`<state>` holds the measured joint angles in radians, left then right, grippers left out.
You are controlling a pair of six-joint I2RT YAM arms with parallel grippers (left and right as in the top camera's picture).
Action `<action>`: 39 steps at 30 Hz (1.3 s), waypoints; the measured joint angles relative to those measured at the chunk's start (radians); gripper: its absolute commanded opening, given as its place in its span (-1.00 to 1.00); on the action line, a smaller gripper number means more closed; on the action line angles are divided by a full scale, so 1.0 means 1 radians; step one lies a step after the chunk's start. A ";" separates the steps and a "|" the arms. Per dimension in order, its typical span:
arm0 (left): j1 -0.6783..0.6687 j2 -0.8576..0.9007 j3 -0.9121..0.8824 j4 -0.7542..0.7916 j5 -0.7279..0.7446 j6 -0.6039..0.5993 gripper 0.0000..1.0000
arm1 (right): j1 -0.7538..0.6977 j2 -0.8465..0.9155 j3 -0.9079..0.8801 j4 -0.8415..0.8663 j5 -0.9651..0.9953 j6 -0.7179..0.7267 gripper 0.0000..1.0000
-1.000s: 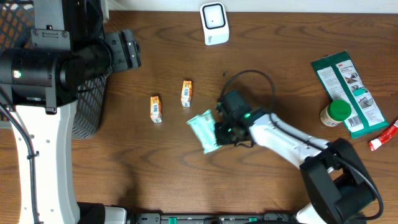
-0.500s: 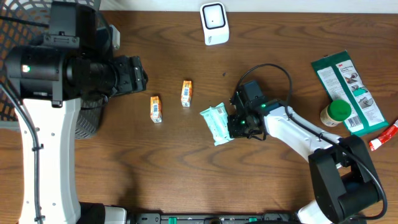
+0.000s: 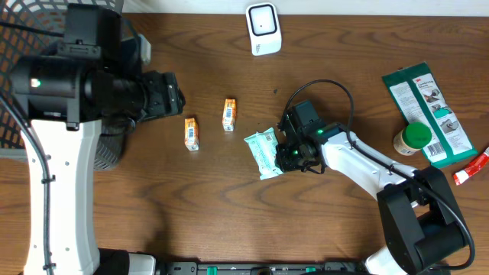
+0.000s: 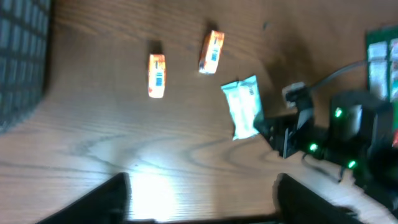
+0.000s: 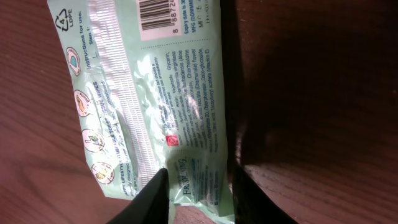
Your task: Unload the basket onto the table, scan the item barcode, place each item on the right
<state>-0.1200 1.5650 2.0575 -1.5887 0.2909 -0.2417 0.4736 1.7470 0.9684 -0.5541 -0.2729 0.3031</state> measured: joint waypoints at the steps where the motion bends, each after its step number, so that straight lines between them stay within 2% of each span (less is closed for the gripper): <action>1: -0.010 0.000 -0.013 0.001 0.002 0.000 -0.12 | 0.000 0.000 0.000 0.000 0.000 0.000 -0.41; 5: -0.064 0.000 -0.083 0.007 0.008 0.001 -0.85 | 0.000 0.000 0.000 0.000 0.003 0.000 -0.37; 9: -0.117 0.000 -0.167 0.053 0.014 -0.002 -0.85 | 0.000 0.000 0.000 0.000 0.005 0.000 -0.30; 13: -0.173 0.001 -0.271 0.120 0.017 -0.035 -0.85 | 0.000 0.000 0.000 0.000 0.004 -0.002 -0.04; 16: -0.211 0.001 -0.341 0.178 0.018 -0.063 -0.85 | 0.000 0.000 0.000 -0.003 0.004 -0.001 -0.04; 24: -0.338 0.002 -0.583 0.446 0.018 -0.151 -0.85 | -0.014 0.000 0.001 -0.017 -0.048 -0.029 0.07; 32: -0.405 0.004 -0.791 0.762 0.018 -0.235 -0.86 | -0.119 0.000 0.001 -0.043 -0.163 -0.077 0.13; 35: -0.407 0.005 -0.842 0.832 0.018 -0.261 -0.85 | -0.135 0.000 0.001 -0.043 -0.194 -0.092 0.36; 39: -0.407 0.024 -0.880 0.884 0.018 -0.279 -0.85 | -0.138 0.000 0.001 -0.033 -0.237 -0.122 0.41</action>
<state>-0.5266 1.5894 1.1770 -0.7044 0.3088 -0.5205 0.3351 1.7466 0.9691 -0.5873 -0.5098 0.1806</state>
